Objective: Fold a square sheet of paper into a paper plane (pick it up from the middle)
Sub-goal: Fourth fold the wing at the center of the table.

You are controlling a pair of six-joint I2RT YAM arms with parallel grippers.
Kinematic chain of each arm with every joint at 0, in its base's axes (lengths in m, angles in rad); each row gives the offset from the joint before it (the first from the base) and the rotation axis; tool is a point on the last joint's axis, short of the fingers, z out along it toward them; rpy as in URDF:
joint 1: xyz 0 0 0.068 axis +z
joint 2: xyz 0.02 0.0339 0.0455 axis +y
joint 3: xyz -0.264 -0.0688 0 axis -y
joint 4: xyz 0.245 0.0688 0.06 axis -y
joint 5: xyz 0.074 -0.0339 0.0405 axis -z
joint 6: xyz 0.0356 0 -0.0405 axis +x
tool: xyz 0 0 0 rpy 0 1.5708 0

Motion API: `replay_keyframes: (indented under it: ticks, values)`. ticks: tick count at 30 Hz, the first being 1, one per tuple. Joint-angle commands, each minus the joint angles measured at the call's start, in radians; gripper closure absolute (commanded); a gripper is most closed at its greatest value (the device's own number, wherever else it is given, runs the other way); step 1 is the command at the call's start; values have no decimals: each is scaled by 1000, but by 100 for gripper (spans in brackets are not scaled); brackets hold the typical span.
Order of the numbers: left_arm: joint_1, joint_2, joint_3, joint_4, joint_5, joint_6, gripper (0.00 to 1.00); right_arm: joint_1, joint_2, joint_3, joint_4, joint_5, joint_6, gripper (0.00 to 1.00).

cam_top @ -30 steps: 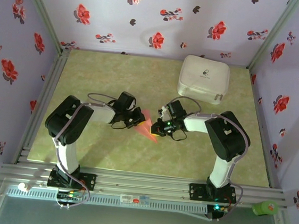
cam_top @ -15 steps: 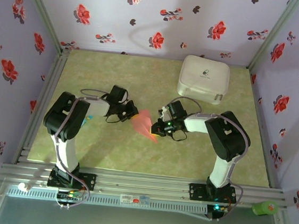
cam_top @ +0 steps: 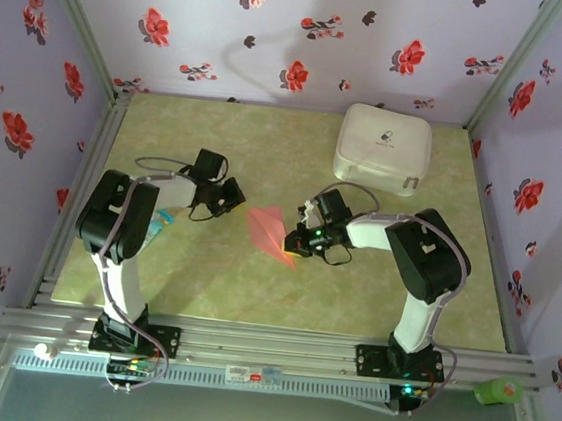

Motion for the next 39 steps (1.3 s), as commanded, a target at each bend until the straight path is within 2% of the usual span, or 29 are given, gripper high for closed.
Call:
replay_keyframes:
  ticks: [1, 5, 9, 12, 18, 26, 31, 39]
  values:
    - [-6, -99, 27, -64, -28, 44, 90, -2, 48, -46, -186, 92, -19, 100]
    - [-69, -139, 22, -55, 2, 52, 90, -2, 39, -56, -165, 97, 0, 100]
    - [-157, -98, 20, -15, 73, 45, 90, -2, 42, -49, -170, 99, 0, 100]
    - [-200, -64, -3, 22, 86, 33, 90, -2, 41, -48, -170, 102, 4, 100]
    - [-209, 10, -51, 109, 105, -8, 90, -2, 33, -50, -159, 92, 11, 100]
    - [-203, 25, -77, 33, 34, 11, 90, 0, -48, -4, -174, 74, 31, 98]
    - [-205, 29, -100, 32, 39, 25, 90, 9, -104, 40, -155, 48, 69, 100]
    - [-205, 32, -107, 41, 37, 22, 90, 52, -8, 119, -13, 27, 175, 99]
